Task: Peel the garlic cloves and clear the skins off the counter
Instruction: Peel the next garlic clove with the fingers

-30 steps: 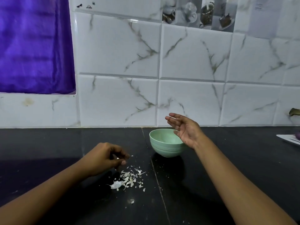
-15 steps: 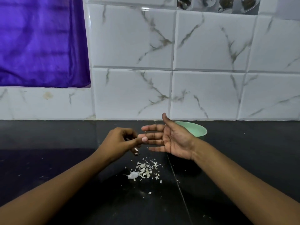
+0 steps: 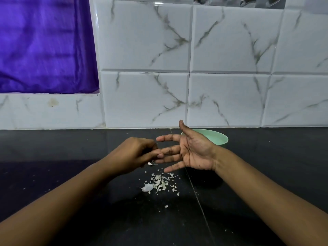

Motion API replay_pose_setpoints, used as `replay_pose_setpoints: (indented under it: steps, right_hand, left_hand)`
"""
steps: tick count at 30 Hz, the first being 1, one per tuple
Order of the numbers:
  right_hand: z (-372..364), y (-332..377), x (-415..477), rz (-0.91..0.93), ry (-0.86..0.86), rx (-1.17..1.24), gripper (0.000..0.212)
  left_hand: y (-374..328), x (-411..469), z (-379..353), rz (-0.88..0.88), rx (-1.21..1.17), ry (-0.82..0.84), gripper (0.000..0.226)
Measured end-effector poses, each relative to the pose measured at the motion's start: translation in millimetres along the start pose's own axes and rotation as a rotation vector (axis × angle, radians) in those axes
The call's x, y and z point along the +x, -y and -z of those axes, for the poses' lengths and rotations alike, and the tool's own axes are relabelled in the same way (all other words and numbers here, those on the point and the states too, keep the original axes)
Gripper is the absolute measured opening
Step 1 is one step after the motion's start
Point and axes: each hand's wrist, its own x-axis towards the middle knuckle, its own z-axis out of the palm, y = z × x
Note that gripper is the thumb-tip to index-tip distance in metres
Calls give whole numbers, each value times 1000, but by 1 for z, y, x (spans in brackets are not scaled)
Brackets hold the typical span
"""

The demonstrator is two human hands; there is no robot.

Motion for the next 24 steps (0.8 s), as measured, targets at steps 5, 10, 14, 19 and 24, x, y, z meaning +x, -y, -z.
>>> replay_pose_setpoints:
  steps: [5,10,14,19,24]
  right_hand:
    - [1,1,-2,-37,47,2,78]
    - [-2,-3,-2,0,84,5,78]
    - [-2,-5,-2,17,93,18,80]
    - [-4,-7,0,12,18,-33,82]
    - [1,-1,0,71,-103,-90,83]
  left_hand:
    - [-5,2,-1,9,11,155,27]
    - [-10,-2,-4,230,-722,273,26]
    - [-1,-3,-7,232,-972,361,32]
    - [0,-1,1,275,-496,262,37]
    - [12,1,9,146,369,-19,37]
